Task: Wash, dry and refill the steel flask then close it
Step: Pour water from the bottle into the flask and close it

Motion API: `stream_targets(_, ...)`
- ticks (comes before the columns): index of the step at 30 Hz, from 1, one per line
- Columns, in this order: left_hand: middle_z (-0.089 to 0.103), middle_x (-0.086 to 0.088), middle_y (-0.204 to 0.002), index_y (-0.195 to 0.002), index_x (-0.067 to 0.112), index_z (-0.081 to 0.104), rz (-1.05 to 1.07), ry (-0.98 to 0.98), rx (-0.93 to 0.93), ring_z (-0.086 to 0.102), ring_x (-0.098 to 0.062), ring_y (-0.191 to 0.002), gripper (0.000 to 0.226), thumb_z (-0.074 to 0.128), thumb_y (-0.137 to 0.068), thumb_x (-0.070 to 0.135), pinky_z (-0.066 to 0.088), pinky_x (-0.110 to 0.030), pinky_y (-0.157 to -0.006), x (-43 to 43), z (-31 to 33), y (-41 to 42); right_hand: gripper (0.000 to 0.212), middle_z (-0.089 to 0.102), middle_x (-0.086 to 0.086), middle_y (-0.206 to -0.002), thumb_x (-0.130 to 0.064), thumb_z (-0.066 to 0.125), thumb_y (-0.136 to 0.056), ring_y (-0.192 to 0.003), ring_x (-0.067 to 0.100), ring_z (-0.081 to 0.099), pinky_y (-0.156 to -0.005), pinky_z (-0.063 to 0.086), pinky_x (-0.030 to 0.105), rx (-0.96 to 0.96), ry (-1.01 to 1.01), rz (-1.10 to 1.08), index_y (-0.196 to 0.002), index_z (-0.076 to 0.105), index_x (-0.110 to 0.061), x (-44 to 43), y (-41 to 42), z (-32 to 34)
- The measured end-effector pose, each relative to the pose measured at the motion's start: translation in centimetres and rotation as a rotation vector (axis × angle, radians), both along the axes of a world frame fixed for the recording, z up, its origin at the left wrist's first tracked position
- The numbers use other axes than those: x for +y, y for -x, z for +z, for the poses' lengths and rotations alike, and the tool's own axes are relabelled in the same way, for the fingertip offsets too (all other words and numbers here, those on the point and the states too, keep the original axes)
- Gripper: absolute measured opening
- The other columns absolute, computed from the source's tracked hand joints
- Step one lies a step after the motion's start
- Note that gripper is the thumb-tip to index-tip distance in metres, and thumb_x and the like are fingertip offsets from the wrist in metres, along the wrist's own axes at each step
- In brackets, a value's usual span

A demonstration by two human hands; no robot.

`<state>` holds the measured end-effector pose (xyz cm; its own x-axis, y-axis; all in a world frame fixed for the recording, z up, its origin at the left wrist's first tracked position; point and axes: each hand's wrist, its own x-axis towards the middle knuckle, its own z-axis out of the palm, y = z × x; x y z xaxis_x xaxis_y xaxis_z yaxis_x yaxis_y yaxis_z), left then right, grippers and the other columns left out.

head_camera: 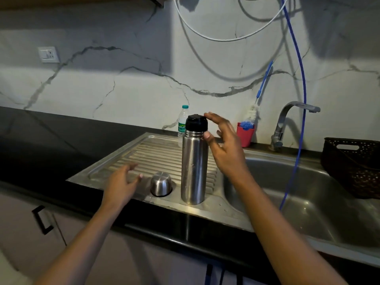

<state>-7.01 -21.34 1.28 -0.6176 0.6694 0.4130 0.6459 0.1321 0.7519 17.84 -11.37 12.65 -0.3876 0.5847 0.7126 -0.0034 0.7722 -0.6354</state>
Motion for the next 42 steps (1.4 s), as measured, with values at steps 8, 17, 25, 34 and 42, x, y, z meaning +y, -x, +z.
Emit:
stream_targets(8,0.055,-0.015,-0.13,-0.132,0.018,0.051,0.044,0.402,0.291,0.046,-0.036,-0.123,0.046,0.06,-0.09,0.034,0.033,-0.046,-0.105,1.2,-2.4,1.9,0.044,0.046,0.004,-0.134,-0.012,0.05,-0.094,-0.115,0.02,0.049,-0.093,0.04,0.027,-0.62,-0.153,-0.006,-0.136,0.042,-0.021,-4.7,7.2,-3.7)
stream_targets(17,0.052,-0.018,-0.133,-0.138,0.014,0.044,0.044,0.427,0.345,0.044,-0.037,-0.124,0.048,0.053,-0.093,0.027,0.029,-0.045,-0.107,1.1,-2.2,1.7,0.055,0.039,0.018,-0.13,-0.02,0.064,-0.083,-0.115,0.038,0.049,-0.086,0.045,0.036,-1.175,-0.036,-0.125,-0.132,0.039,-0.017,-1.7,13.3,-7.3)
stream_targets(25,0.058,-0.01,-0.128,-0.13,0.017,0.055,-0.108,0.158,0.291,0.048,-0.03,-0.12,0.039,0.06,-0.091,0.022,0.034,-0.037,-0.1,0.8,-1.6,0.3,0.065,0.041,-0.001,-0.129,-0.035,0.07,-0.08,-0.114,0.021,0.048,-0.089,0.044,0.031,-0.758,-0.271,-0.139,-0.137,0.037,-0.032,-8.0,4.0,-2.6)
stream_targets(34,0.053,0.014,-0.129,-0.138,0.043,0.034,-0.668,-0.005,-0.337,0.051,-0.003,-0.119,0.098,0.08,-0.053,0.06,0.045,-0.029,-0.096,4.1,1.8,-7.2,0.069,0.049,-0.012,-0.119,-0.024,0.076,-0.076,-0.098,-0.002,0.053,-0.08,0.043,0.012,-0.343,0.008,-0.062,-0.135,0.041,-0.038,-2.4,-3.6,9.6)
stream_targets(42,0.064,0.001,-0.12,-0.133,0.019,0.046,-0.739,-0.023,-0.472,0.064,-0.009,-0.106,0.094,0.084,-0.048,0.035,0.052,-0.02,-0.084,5.9,1.9,-8.2,0.063,0.05,-0.007,-0.126,-0.014,0.074,-0.077,-0.108,0.008,0.054,-0.087,0.046,0.019,-0.891,0.032,0.215,-0.133,0.048,-0.027,3.7,0.4,11.7)
